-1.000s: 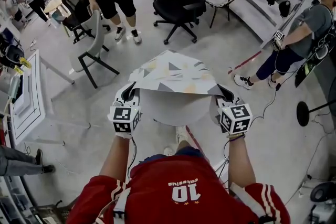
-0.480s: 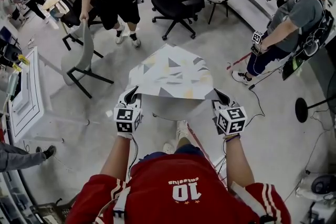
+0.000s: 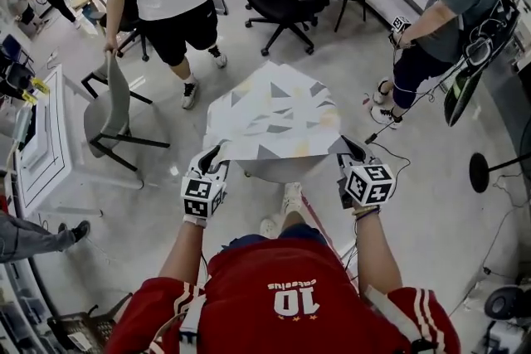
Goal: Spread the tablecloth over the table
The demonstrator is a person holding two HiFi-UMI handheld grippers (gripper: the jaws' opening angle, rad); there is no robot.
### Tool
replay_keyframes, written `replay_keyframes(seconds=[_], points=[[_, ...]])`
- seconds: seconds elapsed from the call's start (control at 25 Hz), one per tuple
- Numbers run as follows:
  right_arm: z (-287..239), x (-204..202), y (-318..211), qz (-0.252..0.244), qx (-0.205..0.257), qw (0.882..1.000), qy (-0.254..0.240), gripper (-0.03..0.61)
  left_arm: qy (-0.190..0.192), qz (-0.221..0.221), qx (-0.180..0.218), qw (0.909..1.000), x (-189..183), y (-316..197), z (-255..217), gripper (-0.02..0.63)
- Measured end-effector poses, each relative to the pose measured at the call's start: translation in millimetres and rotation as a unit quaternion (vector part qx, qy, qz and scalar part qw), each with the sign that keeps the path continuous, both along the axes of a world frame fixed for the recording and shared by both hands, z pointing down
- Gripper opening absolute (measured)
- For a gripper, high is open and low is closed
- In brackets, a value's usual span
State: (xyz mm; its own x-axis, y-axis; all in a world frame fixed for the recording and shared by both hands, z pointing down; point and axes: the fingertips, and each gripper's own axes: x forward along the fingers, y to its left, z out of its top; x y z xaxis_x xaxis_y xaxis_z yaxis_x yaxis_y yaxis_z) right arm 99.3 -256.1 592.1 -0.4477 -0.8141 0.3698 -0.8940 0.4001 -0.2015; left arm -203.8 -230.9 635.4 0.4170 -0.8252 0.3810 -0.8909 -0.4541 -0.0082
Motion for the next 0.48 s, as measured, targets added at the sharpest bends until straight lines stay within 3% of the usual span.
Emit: replay_keyframes(seconds=[0.28, 0.48], points=[[-3, 1, -1, 0.010, -0.003, 1.000, -0.023, 0.017, -0.007, 0.013, 0.005, 0.9999, 7, 21, 7, 0.117], [-2, 2, -2, 0.012, -0.007, 0.999, -0.040, 0.017, -0.047, 0.037, -0.015, 0.9981, 11, 43, 18, 0.143]])
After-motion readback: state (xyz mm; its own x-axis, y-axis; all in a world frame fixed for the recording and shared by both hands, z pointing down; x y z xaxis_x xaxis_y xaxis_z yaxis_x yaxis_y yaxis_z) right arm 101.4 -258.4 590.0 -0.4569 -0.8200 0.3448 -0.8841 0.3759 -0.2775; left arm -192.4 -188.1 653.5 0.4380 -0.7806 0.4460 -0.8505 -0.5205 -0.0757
